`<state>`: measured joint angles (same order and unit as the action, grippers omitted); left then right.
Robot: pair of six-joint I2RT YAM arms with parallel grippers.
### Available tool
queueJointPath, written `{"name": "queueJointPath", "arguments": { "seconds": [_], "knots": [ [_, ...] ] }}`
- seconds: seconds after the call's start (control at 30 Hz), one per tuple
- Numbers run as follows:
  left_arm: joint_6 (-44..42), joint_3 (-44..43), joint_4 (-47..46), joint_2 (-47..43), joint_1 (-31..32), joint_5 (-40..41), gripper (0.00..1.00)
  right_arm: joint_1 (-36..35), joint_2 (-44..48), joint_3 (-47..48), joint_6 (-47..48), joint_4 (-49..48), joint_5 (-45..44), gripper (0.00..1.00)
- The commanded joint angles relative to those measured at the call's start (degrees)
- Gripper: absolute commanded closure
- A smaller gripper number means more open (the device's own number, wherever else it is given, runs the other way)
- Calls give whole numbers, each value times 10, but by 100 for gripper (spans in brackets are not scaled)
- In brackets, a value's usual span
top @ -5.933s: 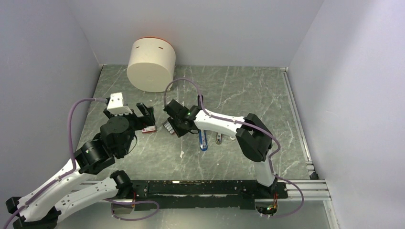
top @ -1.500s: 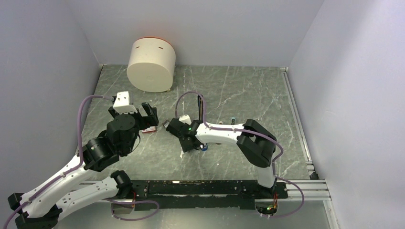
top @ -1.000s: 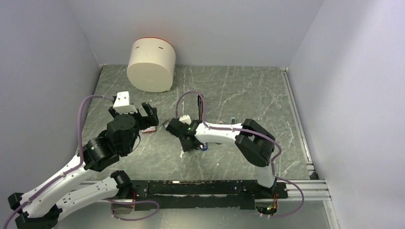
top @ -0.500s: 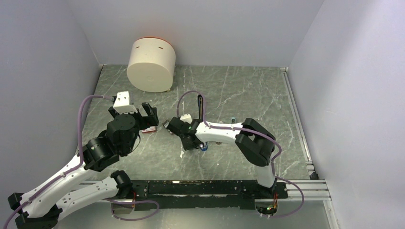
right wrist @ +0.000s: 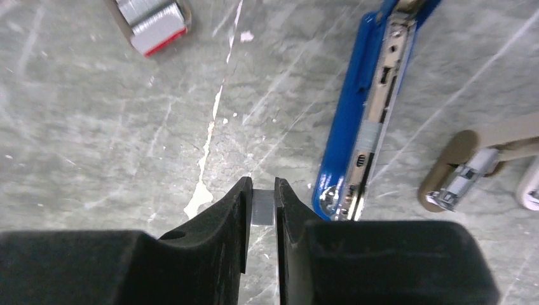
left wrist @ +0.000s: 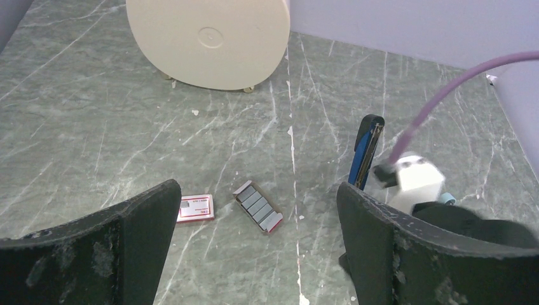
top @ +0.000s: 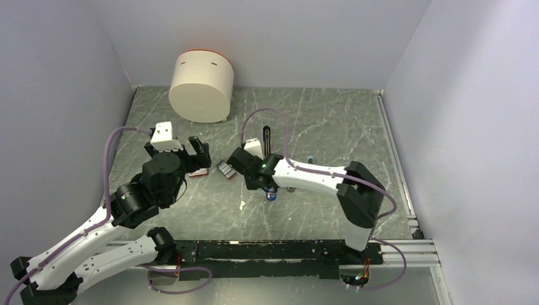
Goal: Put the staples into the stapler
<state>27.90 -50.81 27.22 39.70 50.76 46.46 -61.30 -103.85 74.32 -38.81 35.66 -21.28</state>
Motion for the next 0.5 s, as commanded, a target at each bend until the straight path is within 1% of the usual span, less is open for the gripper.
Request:
{"name": "queueJointPath", "arguments": {
  "seconds": [0.0,0.13,0.47],
  "knots": [
    [2,0,-14,0,-3,0,3,20,61,-18,-13,-11,-63,78],
    [3,0,-15,2,-4,-4,3,63,106,-48,-17,-10,-82,78],
    [6,-1,-20,11,-4,-17,3,207,220,-158,15,-27,-82,77]
  ]
}}
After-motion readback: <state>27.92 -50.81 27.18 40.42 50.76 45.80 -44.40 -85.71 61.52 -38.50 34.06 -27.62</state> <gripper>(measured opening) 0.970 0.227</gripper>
